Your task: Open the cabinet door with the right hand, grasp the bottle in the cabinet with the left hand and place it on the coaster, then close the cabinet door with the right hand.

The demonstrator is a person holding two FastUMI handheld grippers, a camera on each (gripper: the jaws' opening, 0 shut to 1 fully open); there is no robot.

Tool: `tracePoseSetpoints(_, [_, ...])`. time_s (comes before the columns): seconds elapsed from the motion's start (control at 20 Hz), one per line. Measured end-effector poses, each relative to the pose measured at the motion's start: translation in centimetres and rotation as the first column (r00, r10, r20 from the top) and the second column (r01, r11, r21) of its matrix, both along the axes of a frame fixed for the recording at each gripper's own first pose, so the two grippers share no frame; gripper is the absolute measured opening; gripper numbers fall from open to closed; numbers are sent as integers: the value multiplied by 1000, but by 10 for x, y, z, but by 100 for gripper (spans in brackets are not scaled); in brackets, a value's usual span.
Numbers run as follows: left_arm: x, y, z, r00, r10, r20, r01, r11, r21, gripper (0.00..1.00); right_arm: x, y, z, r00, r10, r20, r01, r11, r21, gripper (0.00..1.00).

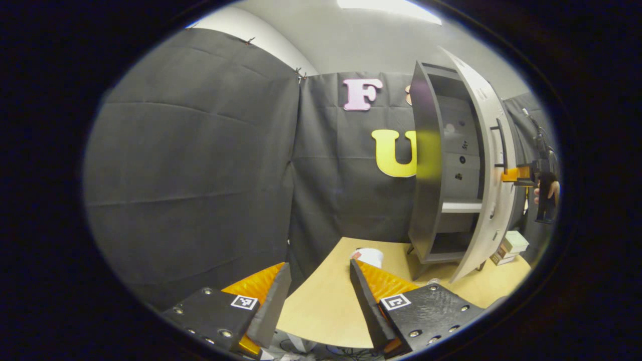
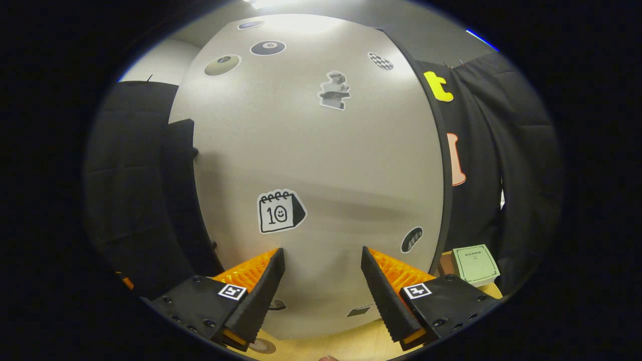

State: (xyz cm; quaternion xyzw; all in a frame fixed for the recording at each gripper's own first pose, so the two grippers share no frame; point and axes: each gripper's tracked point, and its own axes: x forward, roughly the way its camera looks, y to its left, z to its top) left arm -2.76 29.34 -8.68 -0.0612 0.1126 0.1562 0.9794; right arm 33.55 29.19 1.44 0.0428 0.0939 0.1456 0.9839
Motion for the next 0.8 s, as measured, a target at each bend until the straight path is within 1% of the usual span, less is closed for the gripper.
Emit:
tracePoseSetpoints(0.1, [-4, 4, -1, 1000, 7, -4, -7, 1000, 3, 72, 7, 6, 1, 1000, -7, 3, 7, 1000, 1, 98])
tracePoseSetpoints(0.15, [-8, 6, -2, 1000, 12, -4, -12, 1000, 4, 73, 11, 7, 0, 1000, -9, 9, 9, 1000, -1, 98])
tracePoseSetpoints(0.35, [-17, 13, -3, 1000, 30, -7, -30, 1000, -3, 73, 29, 16, -2, 999, -29, 39, 29, 1000, -9, 98])
tracePoseSetpoints(0.45, [-18, 17, -6, 999, 39, -12, -39, 999, -5, 72, 38, 19, -2, 998, -38, 54, 38, 999, -13, 98])
tracePoseSetpoints(0.55, [-18, 21, -7, 999, 46, -13, -47, 999, -8, 72, 42, 22, -5, 997, -47, 55, 47, 999, -9, 98])
tracePoseSetpoints(0.75, [-16, 23, -8, 999, 41, -12, -41, 999, -7, 72, 52, 30, -6, 998, -49, 50, 49, 999, 5, 98])
tracePoseSetpoints(0.8, [-13, 24, -9, 999, 35, -13, -35, 999, -4, 73, 52, 33, -5, 998, -42, 57, 41, 999, 10, 98])
